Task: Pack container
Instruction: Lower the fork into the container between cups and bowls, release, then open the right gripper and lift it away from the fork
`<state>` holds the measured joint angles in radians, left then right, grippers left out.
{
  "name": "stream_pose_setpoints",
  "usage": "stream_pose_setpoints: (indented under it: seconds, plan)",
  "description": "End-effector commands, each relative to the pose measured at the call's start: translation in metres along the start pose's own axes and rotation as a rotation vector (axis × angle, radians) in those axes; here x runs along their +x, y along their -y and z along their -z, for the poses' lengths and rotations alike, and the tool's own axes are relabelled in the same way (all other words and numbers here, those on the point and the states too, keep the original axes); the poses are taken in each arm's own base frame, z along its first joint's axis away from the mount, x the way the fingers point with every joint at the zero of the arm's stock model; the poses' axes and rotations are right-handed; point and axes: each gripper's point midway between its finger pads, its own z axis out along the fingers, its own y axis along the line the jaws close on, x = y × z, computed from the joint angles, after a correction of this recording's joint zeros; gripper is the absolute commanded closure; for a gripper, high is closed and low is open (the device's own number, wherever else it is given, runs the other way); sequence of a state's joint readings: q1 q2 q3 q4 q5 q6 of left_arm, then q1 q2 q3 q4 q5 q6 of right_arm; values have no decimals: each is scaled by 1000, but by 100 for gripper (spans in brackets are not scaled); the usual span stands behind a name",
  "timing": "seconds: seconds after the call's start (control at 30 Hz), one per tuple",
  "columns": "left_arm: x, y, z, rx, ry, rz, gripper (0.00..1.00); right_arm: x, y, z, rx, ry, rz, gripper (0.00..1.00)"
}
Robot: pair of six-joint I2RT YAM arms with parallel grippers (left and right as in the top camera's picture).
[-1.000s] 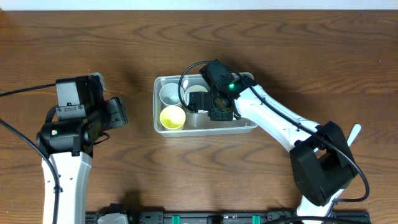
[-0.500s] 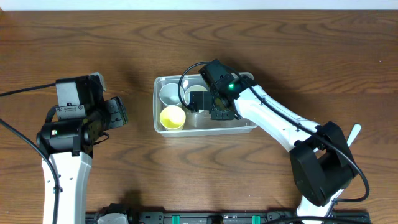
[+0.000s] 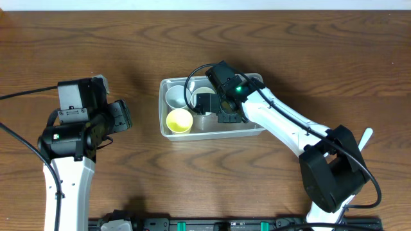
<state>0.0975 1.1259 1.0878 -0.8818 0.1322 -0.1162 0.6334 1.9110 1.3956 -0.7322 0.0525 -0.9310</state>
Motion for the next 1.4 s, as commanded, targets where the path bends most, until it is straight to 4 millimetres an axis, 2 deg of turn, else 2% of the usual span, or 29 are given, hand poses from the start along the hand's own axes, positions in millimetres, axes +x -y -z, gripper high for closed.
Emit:
stream_pose_setpoints:
  seconds: [0.0,0.17,0.33,0.53,0.7,0.77,0.87,1.03,1.37]
  plan:
    - [0,0,-1,4,-2,8,38,1,1,0,18,-16,3,90]
    - [0,0,-1,4,-4,8,38,-1,4,4,30,-7,-7,90]
    - [1,-1,-6,1,-22,10,38,-7,13,18,74,28,-57,91]
    - [3,-1,-11,-3,-40,11,38,-16,30,52,156,105,-165,98]
    - [3,-1,-11,-3,-40,12,38,-17,45,89,214,202,-421,99]
    - [3,-1,-11,-3,-40,12,38,-22,43,104,180,267,-526,99]
    - [3,-1,-11,-2,-40,12,38,-29,22,115,67,322,-552,99]
    - [3,-1,-11,-2,-39,12,38,-22,-8,107,-51,253,-549,99]
    - [3,-1,-11,-2,-40,12,38,-25,-37,64,-165,154,-407,99]
